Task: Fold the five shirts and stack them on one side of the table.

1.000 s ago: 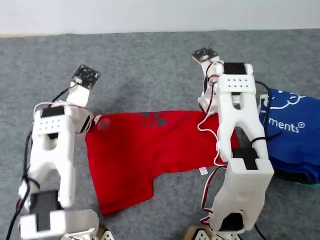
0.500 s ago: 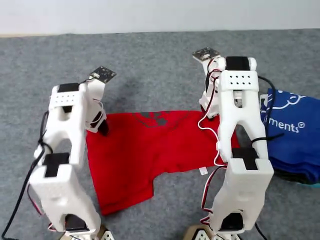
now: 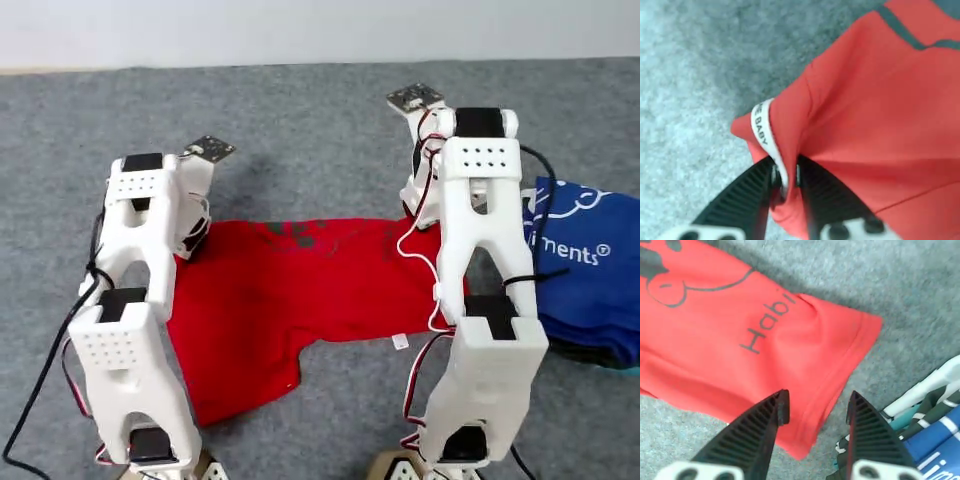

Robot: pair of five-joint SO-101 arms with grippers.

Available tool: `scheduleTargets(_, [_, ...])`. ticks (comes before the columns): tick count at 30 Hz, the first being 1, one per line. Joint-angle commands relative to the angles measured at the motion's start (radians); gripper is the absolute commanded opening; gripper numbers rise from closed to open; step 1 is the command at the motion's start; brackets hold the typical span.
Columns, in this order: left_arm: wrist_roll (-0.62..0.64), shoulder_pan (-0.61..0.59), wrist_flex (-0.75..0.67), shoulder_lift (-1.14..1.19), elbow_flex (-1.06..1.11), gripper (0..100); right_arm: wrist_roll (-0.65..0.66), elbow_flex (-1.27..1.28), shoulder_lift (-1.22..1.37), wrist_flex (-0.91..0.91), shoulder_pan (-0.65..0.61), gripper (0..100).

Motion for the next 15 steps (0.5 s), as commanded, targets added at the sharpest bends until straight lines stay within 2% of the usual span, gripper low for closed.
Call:
scheduleTargets(1, [0.008,-0.057,-0.018,-0.015,-0.053,0,-0.006,-0.055,-0.013,0.013,-0.002,19.5])
scheduleTargets(8, [-0.046,-0.137,-0.052,-0.002,-0.154,0,-0.006,-0.055,-0.004,0.007,-0.005,19.5])
scheduleTargets(12, [-0.098,-0.106,0.026,0.028,-0.197,1,-0.009,-0.054,-0.002,-0.008,-0.008,19.6])
scheduleTargets(15, [-0.129,-0.081,0.087,0.028,-0.220,6,-0.011,-0.054,-0.002,-0.010,-0.005,19.6])
